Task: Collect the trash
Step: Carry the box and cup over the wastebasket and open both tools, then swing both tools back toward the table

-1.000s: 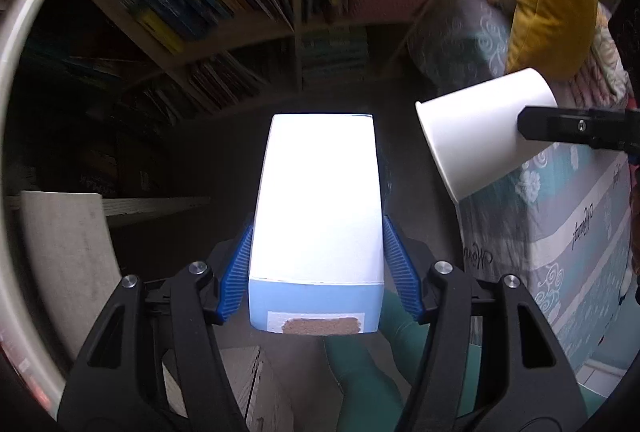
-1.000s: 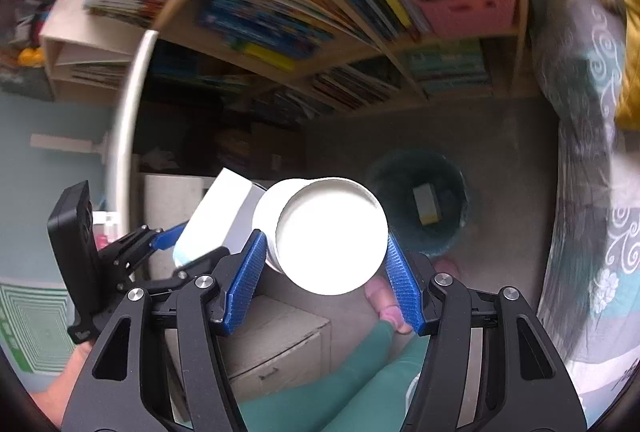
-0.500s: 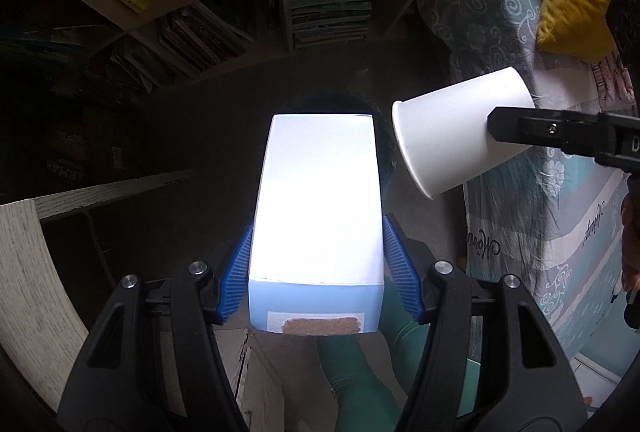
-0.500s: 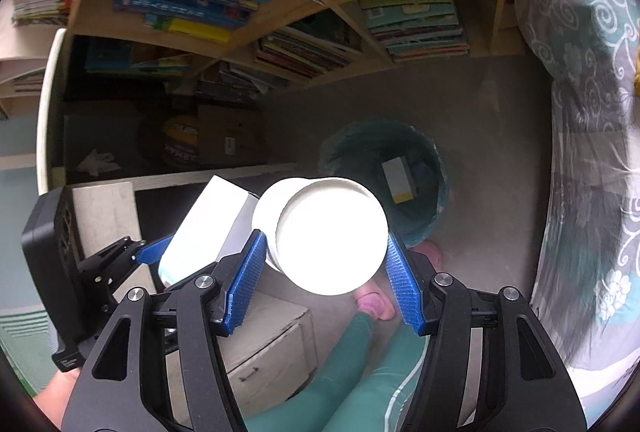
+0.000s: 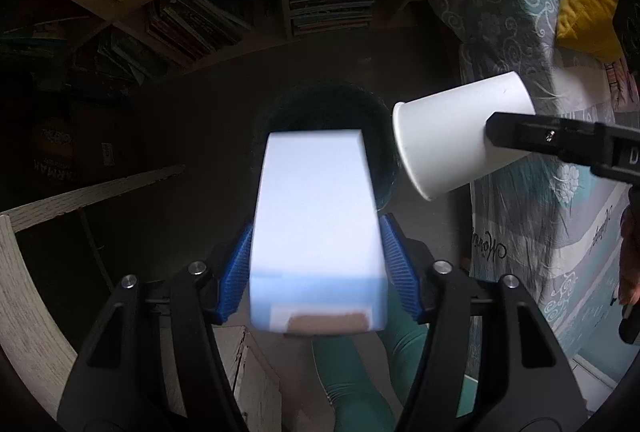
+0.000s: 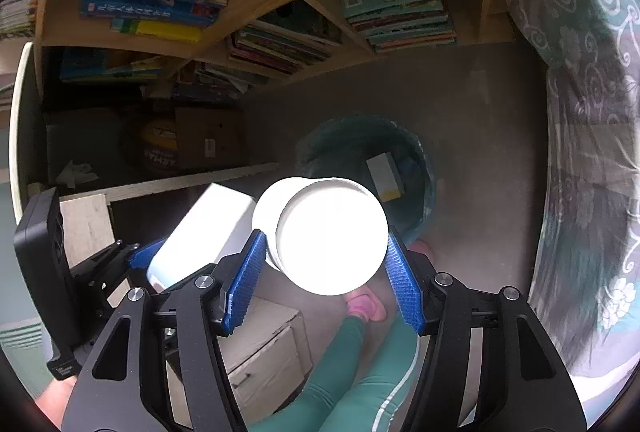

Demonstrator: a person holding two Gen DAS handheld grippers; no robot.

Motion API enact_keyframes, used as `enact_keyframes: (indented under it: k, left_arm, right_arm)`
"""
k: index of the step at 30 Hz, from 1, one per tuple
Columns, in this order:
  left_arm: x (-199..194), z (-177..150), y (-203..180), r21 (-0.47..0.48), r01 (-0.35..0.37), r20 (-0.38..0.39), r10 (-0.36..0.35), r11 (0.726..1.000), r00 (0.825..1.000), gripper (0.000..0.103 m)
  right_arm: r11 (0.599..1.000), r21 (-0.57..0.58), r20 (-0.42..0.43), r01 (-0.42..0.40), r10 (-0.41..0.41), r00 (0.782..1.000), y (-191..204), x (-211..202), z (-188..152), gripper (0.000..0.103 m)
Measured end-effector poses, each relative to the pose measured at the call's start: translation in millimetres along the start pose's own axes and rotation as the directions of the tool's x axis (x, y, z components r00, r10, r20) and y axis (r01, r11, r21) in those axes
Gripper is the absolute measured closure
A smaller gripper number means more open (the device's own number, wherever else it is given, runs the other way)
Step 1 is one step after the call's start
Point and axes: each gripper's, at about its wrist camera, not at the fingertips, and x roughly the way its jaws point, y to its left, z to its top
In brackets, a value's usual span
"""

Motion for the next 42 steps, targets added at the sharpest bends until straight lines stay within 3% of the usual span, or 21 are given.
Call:
enact_keyframes:
  k: [4,6,9,18,23,28,31,37,42]
  left_arm:
    - [7,4,-2,-0.023,0.004,-0.003,-0.004,1.0,1.0,0.044]
    - [11,5,-1,-0.041,0.004,-0.014,-0.005,0.999,1.0,0.036]
    - [11,1,-1,-0.058,0.003,-0.01,-0.003,0.998,1.0,0.028]
    - [-15,-13,1,-0.055,-0.013,0.029,0.015,0.998,0.999,0.023]
    - [-55,-24,9,-0.087,-0.001,0.095,0.01,0.996,0.995,0.018]
    - [-100,-39,12,-0.094,0.003,0.173,0.013,0.996,0.985,0.007]
    - [-121,-49,11,-0.077,0.021,0.209,-0.004,0.997,0.978,0.007]
    - [-174,-77,25,-0.089,-0.006,0.299,0.033,0.996,0.954,0.007]
    - [-217,-103,53,-0.147,-0.025,0.375,0.079,0.989,0.923,0.007]
  right_arm:
    - [1.0,0.009,-0.005,-0.007,0.007,1.0,-2,7,1,0.042]
    - [1.0,0.022,-0.01,-0.004,0.005,1.0,-3,11,3,0.041]
    - [0.999,0.039,-0.011,-0.004,0.005,1.0,-4,11,5,0.025]
    - [0.998,0.043,0.011,-0.042,0.042,0.999,0,-10,1,0.025]
    - [0.998,-0.015,0.044,-0.063,0.064,0.997,18,-39,-3,0.025]
    - [0.991,-0.114,0.075,-0.077,0.086,0.993,51,-78,-13,0.019]
    - [0.981,-0.169,0.079,-0.091,0.105,0.991,74,-98,-20,0.016]
    - [0.958,-0.264,0.084,-0.116,0.143,0.986,128,-131,-31,0.014]
    - [0.904,-0.426,0.141,-0.03,0.099,0.985,192,-152,-38,0.012]
